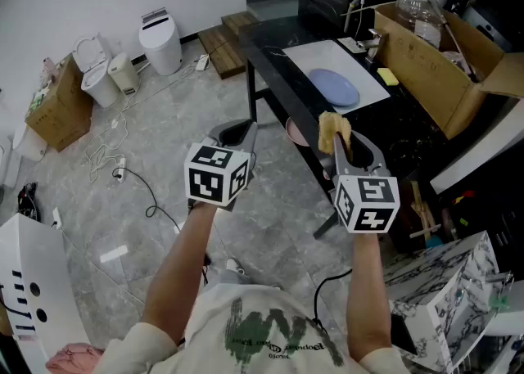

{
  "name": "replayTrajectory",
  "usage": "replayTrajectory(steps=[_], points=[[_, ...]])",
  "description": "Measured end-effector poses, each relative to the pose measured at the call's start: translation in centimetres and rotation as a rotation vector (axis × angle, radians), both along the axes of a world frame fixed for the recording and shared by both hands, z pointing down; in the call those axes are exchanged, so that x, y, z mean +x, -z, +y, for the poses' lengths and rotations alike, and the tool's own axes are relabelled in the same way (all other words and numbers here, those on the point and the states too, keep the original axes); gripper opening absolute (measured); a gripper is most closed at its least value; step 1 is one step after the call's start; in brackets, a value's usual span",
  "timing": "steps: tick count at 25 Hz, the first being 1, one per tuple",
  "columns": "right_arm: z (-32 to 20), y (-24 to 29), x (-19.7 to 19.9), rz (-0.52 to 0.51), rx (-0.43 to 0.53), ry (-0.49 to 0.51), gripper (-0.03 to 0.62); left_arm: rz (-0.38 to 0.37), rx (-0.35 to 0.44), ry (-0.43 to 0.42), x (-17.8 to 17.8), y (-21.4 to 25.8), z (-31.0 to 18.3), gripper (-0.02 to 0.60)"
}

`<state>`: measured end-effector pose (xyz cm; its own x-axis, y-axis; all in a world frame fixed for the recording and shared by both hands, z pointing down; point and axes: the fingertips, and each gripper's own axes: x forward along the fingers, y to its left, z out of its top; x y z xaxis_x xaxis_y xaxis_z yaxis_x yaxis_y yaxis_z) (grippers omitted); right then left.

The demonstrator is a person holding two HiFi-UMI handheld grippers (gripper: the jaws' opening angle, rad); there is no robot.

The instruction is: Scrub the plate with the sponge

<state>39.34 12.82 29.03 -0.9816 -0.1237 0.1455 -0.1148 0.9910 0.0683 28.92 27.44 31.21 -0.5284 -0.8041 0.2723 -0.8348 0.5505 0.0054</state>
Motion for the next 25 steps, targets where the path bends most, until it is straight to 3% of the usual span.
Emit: replayTrajectory(steps=[13,25], points=[[-1.1,-1.7,-3.5,0.035,-0.008,-0.018,0.071,0.015,-0.01,-0.014,-3.9,-1.8,-1.9,0.002],[-3.4,-2.7,-13.8,0.069,-0.021,-0.155,0.071,0.053,0.008,-0.177,-15.6,-2.8,-5.9,0.002]])
